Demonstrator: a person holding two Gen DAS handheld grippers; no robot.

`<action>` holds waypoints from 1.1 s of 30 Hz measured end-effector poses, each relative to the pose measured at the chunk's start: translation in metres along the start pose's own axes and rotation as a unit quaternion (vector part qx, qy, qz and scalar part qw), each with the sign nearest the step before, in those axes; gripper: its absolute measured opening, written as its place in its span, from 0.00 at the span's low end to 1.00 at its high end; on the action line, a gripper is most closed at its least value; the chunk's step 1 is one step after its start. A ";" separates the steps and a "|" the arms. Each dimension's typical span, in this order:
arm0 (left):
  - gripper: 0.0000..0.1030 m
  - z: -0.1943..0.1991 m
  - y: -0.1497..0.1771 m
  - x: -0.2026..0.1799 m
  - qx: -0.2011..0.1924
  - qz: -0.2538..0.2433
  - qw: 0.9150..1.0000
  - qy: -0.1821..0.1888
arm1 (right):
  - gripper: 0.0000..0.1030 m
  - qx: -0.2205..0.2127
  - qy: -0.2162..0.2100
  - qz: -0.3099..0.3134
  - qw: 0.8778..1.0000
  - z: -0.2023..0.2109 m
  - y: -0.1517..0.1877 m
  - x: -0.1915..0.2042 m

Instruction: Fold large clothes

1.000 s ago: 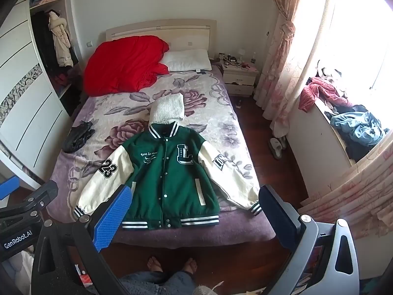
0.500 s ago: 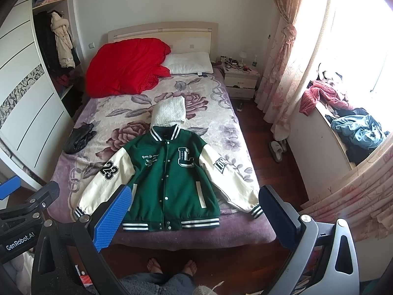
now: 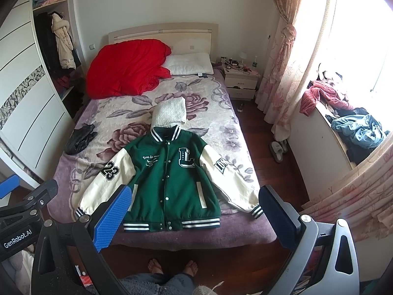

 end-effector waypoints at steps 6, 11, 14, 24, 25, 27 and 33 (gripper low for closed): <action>1.00 0.002 0.001 -0.001 -0.003 0.001 1.000 0.000 | 1.00 -0.004 0.001 0.001 1.000 0.007 -0.004 0.000; 1.00 0.003 0.002 -0.002 -0.004 0.000 1.000 -0.001 | 1.00 -0.006 0.000 0.000 1.000 0.011 -0.005 -0.003; 1.00 0.003 0.002 -0.002 -0.004 0.000 1.000 0.000 | 1.00 -0.008 -0.001 0.000 1.000 0.012 -0.005 -0.005; 1.00 0.003 0.004 -0.002 -0.004 0.000 1.000 0.001 | 1.00 -0.008 0.000 0.000 1.000 0.013 -0.003 -0.003; 1.00 0.002 0.005 -0.002 -0.005 0.000 1.000 -0.001 | 1.00 -0.008 0.000 0.000 1.000 0.013 -0.003 -0.004; 1.00 0.003 0.004 -0.003 -0.006 0.001 1.000 0.000 | 1.00 -0.008 0.000 0.000 1.000 0.014 -0.004 -0.004; 1.00 0.007 -0.001 -0.005 -0.011 0.000 1.000 0.002 | 1.00 -0.010 -0.001 0.000 1.000 0.014 -0.003 -0.005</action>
Point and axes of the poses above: each gripper's, at about its wrist camera, not at the fingertips, and z roughly against the way its jaws point, x to its left, y to its underside, the point moved 6 cm from there along -z, roughly the way its jaws point, and after that the axes turned 9 degrees about z, right-handed, at the moved point
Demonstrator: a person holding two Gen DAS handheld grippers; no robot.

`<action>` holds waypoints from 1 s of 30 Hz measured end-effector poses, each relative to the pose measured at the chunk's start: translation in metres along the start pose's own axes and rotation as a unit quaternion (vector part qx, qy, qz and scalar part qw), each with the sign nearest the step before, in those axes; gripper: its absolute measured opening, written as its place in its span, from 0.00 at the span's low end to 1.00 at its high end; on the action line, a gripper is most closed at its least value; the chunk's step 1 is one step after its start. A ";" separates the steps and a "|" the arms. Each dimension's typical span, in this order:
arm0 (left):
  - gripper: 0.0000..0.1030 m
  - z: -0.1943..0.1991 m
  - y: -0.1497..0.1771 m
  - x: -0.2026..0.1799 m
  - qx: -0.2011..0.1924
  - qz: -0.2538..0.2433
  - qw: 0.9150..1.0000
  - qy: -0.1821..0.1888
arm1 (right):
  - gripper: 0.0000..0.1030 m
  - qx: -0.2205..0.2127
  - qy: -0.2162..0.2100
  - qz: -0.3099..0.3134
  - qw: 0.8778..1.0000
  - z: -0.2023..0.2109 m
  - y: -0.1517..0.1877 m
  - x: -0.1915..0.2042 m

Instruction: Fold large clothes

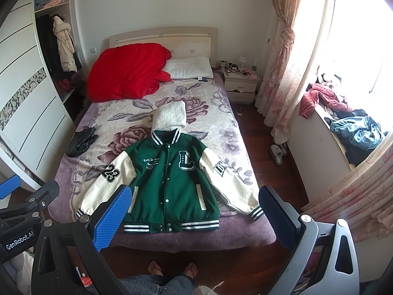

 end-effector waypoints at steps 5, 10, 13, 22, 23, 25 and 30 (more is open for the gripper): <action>1.00 0.001 0.000 0.000 -0.001 -0.001 1.000 0.000 | 1.00 0.000 0.001 -0.001 1.000 0.000 0.001 0.001; 1.00 0.002 -0.002 0.000 -0.003 0.000 1.000 0.001 | 1.00 -0.002 0.002 0.000 1.000 0.001 -0.001 0.000; 1.00 0.002 -0.003 0.000 -0.003 0.000 1.000 0.001 | 1.00 -0.004 0.000 -0.002 1.000 0.003 -0.004 0.002; 1.00 -0.059 -0.008 0.014 -0.056 -0.012 0.997 -0.056 | 1.00 0.035 -0.009 -0.066 0.997 -0.046 0.011 -0.023; 1.00 -0.071 -0.008 0.018 -0.056 -0.012 0.997 -0.059 | 1.00 0.045 -0.004 -0.081 0.996 -0.056 0.016 -0.031; 1.00 -0.097 -0.002 0.021 -0.049 -0.015 0.997 -0.056 | 1.00 0.072 0.013 -0.123 0.990 -0.083 0.038 -0.054; 1.00 -0.161 0.016 0.018 -0.009 -0.027 0.996 -0.079 | 1.00 0.132 0.054 -0.246 0.959 -0.160 0.105 -0.131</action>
Point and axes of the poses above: each gripper's, at about its wrist camera, not at the fingertips, and z roughly against the way its jaws point, x to its left, y to its underside, the point moved 6 cm from there along -z, roughly the way its jaws point, and after that the axes turned 9 degrees about z, right-handed, at the moved point
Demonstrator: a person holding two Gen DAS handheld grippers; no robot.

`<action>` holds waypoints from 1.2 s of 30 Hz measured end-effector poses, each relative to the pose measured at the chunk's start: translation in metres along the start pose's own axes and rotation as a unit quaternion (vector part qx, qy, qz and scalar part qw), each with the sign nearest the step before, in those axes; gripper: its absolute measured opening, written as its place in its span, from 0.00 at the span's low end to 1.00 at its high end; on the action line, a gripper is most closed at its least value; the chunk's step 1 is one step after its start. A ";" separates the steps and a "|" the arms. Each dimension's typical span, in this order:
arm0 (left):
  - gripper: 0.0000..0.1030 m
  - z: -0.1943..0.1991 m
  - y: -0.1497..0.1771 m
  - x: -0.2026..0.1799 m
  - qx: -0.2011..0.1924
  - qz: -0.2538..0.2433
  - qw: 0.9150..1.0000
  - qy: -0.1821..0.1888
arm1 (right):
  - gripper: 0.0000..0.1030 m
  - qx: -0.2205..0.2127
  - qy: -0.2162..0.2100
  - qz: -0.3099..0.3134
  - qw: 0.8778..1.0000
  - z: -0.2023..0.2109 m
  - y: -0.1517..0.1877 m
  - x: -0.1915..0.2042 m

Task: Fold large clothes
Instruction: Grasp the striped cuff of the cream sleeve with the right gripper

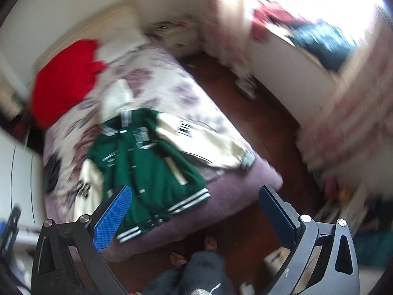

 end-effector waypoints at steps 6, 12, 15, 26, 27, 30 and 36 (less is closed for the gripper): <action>1.00 -0.076 0.022 -0.042 0.038 -0.026 0.998 -0.038 | 1.00 0.092 0.020 -0.138 0.986 -0.150 0.030 -0.126; 1.00 -0.177 0.065 -0.088 0.092 -0.046 0.992 -0.074 | 1.00 0.159 -0.010 -0.197 0.967 -0.350 0.051 -0.215; 1.00 -0.237 0.097 -0.109 0.141 -0.037 0.986 -0.086 | 1.00 0.183 -0.032 -0.231 0.955 -0.451 0.063 -0.241; 1.00 -0.338 0.136 -0.185 0.180 -0.068 0.976 -0.103 | 0.53 0.166 -0.070 -0.344 0.922 -0.590 0.068 -0.225; 1.00 -0.340 0.135 -0.194 0.177 -0.077 0.976 -0.099 | 0.29 0.160 -0.070 -0.327 0.929 -0.586 0.060 -0.219; 1.00 -0.346 0.130 -0.226 0.162 -0.103 0.978 -0.085 | 0.13 0.144 -0.069 -0.273 0.949 -0.565 0.029 -0.214; 1.00 -0.382 0.117 -0.312 0.166 -0.128 0.978 -0.017 | 0.12 0.065 -0.068 -0.229 0.969 -0.541 -0.080 -0.257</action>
Point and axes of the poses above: each gripper's, at about its wrist camera, not at the fingertips, and z roughly against the way its jaws point, x to its left, y to its underside, the point moved 6 cm from there along -z, roughly the way its jaws point, and after that the axes turned 9 degrees about z, right-handed, at the moved point
